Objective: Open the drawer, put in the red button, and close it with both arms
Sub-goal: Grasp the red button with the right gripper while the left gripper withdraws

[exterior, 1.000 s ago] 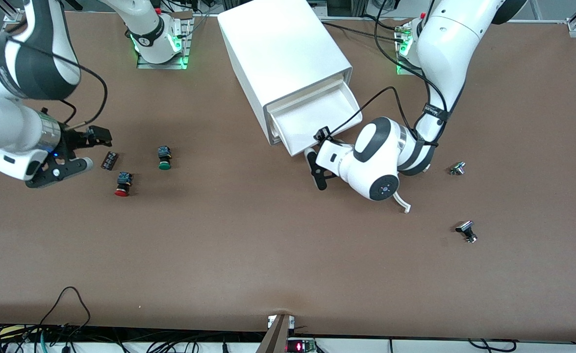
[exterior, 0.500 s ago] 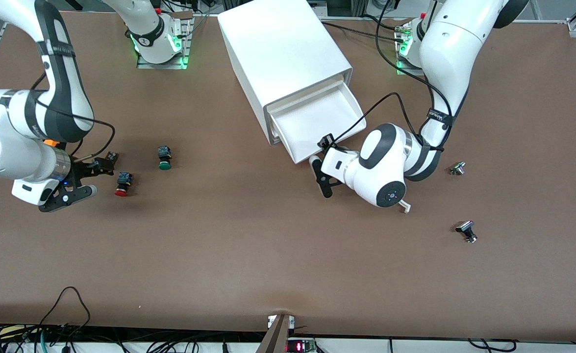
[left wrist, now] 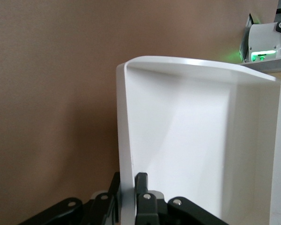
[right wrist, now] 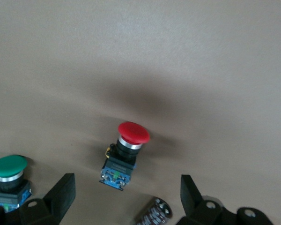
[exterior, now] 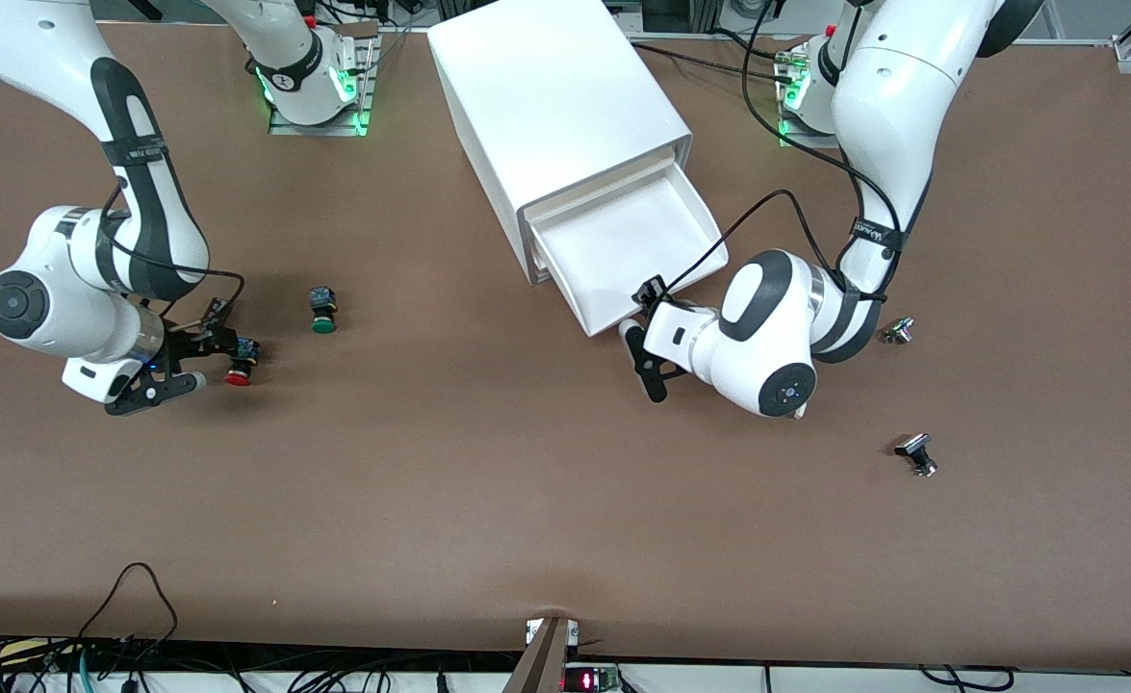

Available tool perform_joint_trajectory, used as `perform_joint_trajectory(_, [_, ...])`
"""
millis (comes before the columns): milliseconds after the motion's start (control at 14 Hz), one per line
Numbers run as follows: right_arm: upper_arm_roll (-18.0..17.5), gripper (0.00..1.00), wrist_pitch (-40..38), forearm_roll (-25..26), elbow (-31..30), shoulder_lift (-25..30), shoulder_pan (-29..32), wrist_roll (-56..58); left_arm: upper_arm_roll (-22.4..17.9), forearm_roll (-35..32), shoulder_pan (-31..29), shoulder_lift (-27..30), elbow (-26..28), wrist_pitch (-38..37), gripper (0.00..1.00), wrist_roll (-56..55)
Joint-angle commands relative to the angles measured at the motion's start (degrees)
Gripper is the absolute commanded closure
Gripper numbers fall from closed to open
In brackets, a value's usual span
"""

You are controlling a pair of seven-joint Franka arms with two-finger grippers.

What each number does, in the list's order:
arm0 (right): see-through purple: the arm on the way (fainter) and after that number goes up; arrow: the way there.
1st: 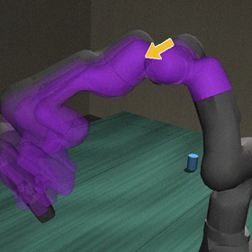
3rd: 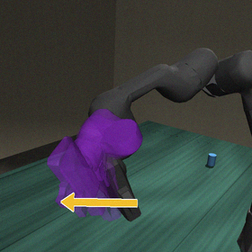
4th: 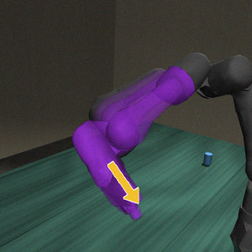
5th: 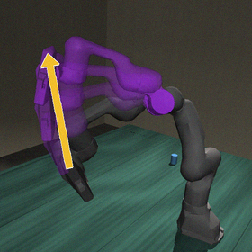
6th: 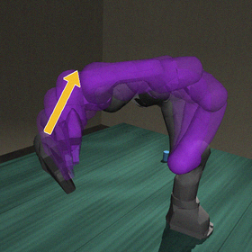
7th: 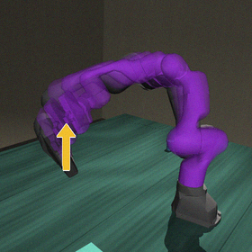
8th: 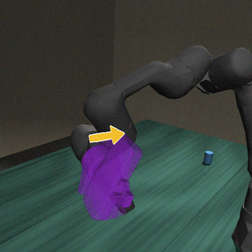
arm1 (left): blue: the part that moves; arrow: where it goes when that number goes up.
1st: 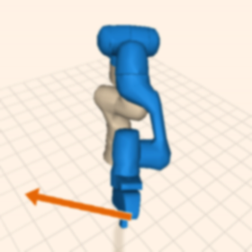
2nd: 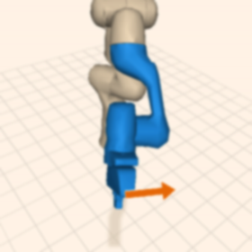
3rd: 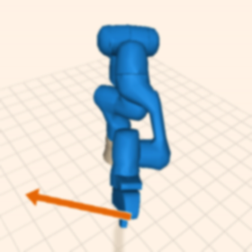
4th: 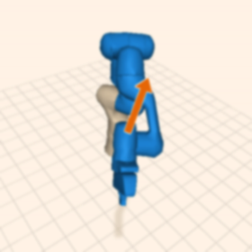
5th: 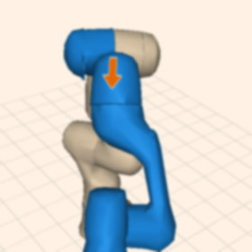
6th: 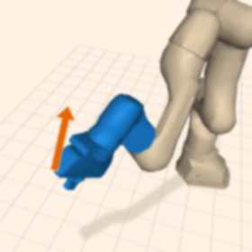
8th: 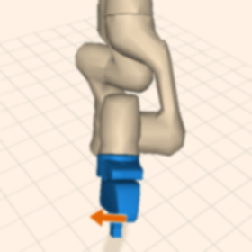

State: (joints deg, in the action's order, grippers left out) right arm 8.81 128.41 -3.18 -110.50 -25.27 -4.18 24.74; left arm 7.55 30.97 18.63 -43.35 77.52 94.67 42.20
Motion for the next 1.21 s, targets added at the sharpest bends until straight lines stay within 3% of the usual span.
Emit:
perform_joint_trajectory(0, [-0.55,0.01,2.98,-2.96,-0.86,-1.35,0.66,0.04,-1.92,-4.69,1.23,-3.32,-3.52,6.41,1.0,0.61])
perform_joint_trajectory(286, [-0.55,0.02,3.95,-4.99,-1.47,-2.85,0.84,0.04,-1.83,-4.52,1.4,-3.59,-3.61,6.84,0.97,-0.27])
perform_joint_trajectory(500, [-0.55,0.1,7.97,-5.0,-4.19,-3.11,0.84,0.04,-1.83,-4.34,1.41,-3.5,-3.7,6.93,0.0,-1.42])
perform_joint_trajectory(929, [-0.64,0.25,9.49,-5.87,-4.73,-4.08,0.75,0.04,-1.83,-4.34,1.14,-2.88,-4.05,6.58,0.0,-1.94])
perform_joint_trajectory(1143, [-0.81,0.33,10.54,-5.96,-4.73,-4.69,0.66,0.04,-1.83,-4.34,0.27,-2.36,-6.15,2.91,0.01,-3.6])
